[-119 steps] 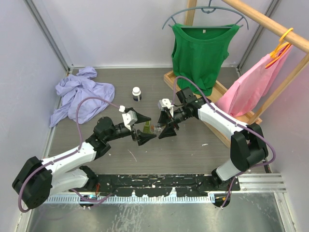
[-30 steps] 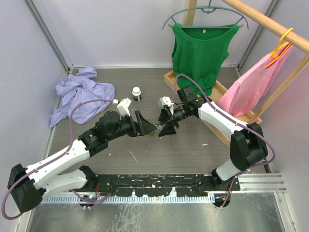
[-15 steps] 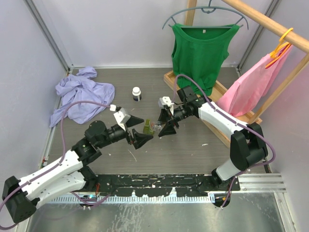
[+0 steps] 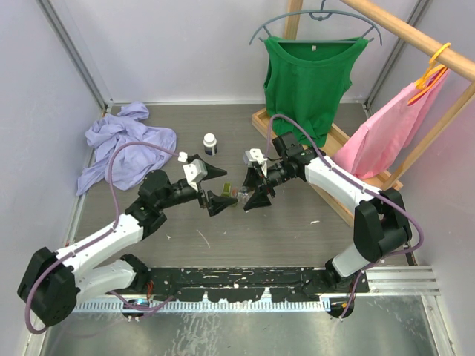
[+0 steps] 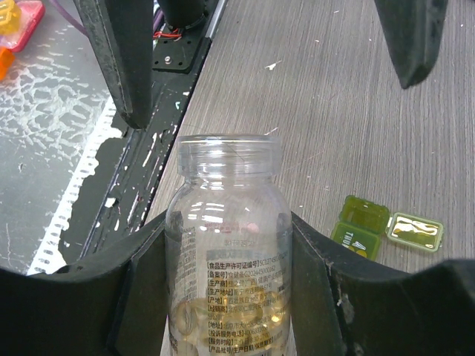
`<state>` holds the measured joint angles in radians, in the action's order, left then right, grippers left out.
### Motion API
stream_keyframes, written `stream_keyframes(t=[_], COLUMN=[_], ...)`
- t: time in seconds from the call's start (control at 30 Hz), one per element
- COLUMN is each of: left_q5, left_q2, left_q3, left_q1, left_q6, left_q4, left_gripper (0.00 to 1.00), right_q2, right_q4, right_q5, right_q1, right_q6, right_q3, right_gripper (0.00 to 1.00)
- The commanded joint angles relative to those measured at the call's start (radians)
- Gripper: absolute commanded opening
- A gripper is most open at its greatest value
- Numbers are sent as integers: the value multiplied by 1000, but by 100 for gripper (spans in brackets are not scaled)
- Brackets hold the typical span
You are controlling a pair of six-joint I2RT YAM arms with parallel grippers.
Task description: Sort the pills into containers
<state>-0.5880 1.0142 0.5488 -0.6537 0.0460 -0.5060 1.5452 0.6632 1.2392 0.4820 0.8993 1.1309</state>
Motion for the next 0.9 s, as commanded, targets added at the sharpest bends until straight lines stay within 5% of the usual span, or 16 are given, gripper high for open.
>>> stream_keyframes(t=[0.0,0.87], left_q5=[-105,-191], left_q2=[33,164], left_q3=[31,31], left_q1=[23,25], left_q6=[25,134], left_q4=[-139,-207], left_gripper=[100,54], right_q2=[-15,-10], right_q4=[3,7], right_q5=[26,28], right_q1=[-5,-5], right_q6=[22,26], right_q3=[27,29], right_gripper=[1,1])
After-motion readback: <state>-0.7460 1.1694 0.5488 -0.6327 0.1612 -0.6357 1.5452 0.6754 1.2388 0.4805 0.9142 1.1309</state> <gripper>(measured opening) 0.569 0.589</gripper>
